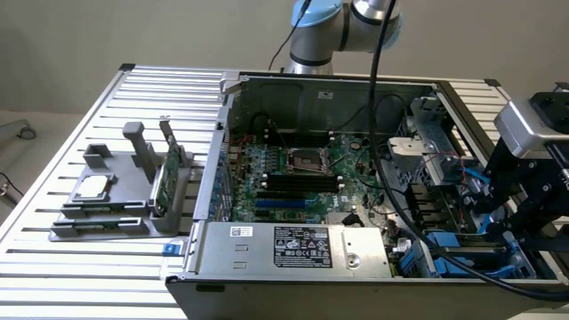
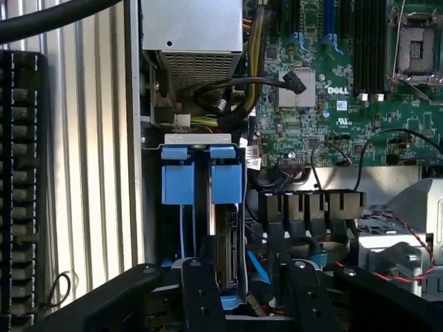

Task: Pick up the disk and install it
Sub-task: 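Insert the first disk wire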

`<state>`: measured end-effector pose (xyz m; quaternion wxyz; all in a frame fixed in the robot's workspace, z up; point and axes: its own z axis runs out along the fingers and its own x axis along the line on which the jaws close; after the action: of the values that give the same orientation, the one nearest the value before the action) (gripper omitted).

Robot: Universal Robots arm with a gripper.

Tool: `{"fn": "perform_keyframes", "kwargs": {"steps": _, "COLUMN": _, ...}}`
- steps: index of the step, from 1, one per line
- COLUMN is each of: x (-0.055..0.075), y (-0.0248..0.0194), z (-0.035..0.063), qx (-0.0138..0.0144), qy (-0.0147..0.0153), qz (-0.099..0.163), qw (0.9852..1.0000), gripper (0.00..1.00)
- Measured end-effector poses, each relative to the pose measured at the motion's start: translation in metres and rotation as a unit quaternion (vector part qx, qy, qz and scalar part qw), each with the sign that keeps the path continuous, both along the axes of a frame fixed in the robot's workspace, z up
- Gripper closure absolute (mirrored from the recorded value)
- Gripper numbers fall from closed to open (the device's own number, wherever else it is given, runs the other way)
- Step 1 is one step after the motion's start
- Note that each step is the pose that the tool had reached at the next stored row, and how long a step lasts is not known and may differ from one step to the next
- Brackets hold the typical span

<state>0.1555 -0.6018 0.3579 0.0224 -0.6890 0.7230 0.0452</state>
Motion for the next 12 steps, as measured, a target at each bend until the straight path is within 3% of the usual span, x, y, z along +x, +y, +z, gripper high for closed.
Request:
{"fn": "perform_keyframes", "kwargs": {"steps": 6, "x": 0.0, "y": 0.0, "z": 0.0, "qx": 0.0, "qy": 0.0002, "qz": -0.047, "qw": 0.9989, "gripper": 0.57}}
{"fn": "perform_keyframes", "kwargs": {"steps": 12, "x": 0.0, "y": 0.0, "z": -0.0001, "qx": 0.0001, "qy": 0.0004, "qz": -0.094, "qw": 0.9956, "gripper": 0.57}}
